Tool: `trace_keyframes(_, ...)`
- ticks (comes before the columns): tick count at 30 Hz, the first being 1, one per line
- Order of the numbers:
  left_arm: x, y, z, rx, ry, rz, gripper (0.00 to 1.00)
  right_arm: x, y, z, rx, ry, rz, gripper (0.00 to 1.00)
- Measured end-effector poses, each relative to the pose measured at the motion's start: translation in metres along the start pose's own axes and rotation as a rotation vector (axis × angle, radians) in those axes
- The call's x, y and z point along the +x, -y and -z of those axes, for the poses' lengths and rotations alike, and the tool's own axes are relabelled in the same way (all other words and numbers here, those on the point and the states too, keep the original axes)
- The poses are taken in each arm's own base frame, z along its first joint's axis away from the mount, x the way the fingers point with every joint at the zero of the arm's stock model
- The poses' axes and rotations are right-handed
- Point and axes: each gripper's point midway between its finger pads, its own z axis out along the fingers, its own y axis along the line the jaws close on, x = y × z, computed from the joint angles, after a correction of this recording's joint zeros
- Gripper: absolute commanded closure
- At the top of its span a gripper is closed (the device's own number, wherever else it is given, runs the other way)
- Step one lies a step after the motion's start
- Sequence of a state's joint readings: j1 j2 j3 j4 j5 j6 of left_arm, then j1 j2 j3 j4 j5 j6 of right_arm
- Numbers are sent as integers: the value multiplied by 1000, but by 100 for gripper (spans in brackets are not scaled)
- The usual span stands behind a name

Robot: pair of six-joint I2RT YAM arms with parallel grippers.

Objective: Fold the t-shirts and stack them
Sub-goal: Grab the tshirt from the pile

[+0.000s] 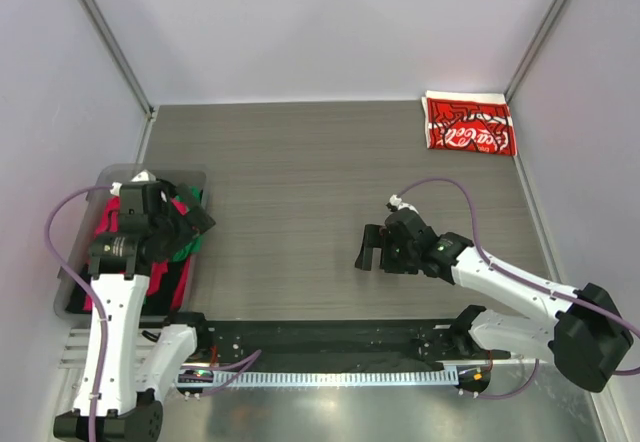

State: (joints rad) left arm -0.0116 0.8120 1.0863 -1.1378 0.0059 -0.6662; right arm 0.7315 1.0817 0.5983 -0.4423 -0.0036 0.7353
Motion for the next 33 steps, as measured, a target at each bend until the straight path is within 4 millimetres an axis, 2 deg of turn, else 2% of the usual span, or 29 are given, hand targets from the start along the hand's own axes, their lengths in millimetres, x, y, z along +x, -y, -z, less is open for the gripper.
trace_keyframes(3,-10,-10,1,-54,50,-28,0,0,0,1,-1,1,0,0)
trace_keyframes(8,-42,-29,-3,-218,124,-98,0,1,1,1,3,-3,14,0)
trace_keyframes(11,-60,-49,-12,-358,136,-95,0,0,3,3,13,-6,28,0)
trace_keyframes(13,-71,-72,-22,-468,118,-49,0,-2,2,4,16,-3,31,0)
trace_keyframes(16,-77,-98,-33,-569,88,9,0,-7,0,7,19,9,36,0)
trace_keyframes(25,-82,-148,-53,-683,57,190,0,-5,4,7,38,-7,53,0)
trace_keyframes(29,-83,-160,-69,-701,22,232,1,-7,3,8,52,-13,58,0)
trace_keyframes(32,-77,-163,-83,-695,-7,239,16,-10,2,9,55,-4,62,0)
trace_keyframes(33,-75,-163,-85,-692,-15,240,34,-10,3,10,57,-4,64,0)
